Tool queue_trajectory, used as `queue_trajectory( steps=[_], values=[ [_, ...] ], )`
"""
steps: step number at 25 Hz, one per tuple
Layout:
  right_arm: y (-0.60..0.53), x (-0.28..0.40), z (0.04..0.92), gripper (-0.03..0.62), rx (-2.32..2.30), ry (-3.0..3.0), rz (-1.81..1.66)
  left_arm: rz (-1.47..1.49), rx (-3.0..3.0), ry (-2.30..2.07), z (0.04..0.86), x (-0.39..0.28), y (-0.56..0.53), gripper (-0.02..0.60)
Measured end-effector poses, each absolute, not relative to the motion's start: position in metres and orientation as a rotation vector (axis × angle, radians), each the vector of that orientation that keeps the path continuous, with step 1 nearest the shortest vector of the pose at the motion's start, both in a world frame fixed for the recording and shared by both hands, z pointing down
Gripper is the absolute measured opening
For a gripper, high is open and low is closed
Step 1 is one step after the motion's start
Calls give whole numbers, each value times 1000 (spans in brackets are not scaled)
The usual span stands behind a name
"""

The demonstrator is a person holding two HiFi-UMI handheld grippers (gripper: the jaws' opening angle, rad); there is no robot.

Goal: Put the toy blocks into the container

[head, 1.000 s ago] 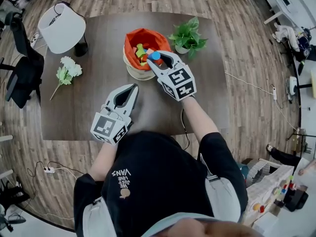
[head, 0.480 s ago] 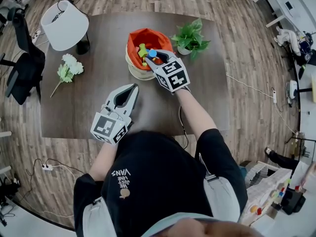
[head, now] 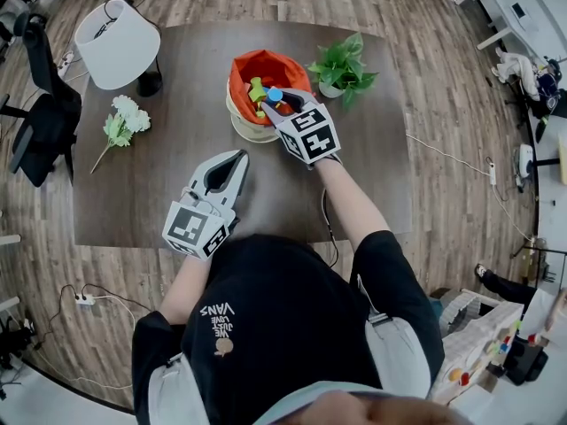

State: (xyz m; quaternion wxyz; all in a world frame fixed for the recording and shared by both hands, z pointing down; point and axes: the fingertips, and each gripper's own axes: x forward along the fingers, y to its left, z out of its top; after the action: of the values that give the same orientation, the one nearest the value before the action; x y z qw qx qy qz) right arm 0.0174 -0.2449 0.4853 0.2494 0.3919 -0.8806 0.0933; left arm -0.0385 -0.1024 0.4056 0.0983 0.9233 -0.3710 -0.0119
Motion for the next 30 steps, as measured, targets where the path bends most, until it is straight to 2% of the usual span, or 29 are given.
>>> queue_trajectory(
  steps=[17, 30],
  values=[
    [-238, 20, 471, 153, 1090, -2438, 206, -40, 2741, -1082, 406, -37, -102, 11],
    [-195, 32, 415, 149, 1173, -2587, 101, -40, 2769, -1029, 402, -29, -103, 11]
  ],
)
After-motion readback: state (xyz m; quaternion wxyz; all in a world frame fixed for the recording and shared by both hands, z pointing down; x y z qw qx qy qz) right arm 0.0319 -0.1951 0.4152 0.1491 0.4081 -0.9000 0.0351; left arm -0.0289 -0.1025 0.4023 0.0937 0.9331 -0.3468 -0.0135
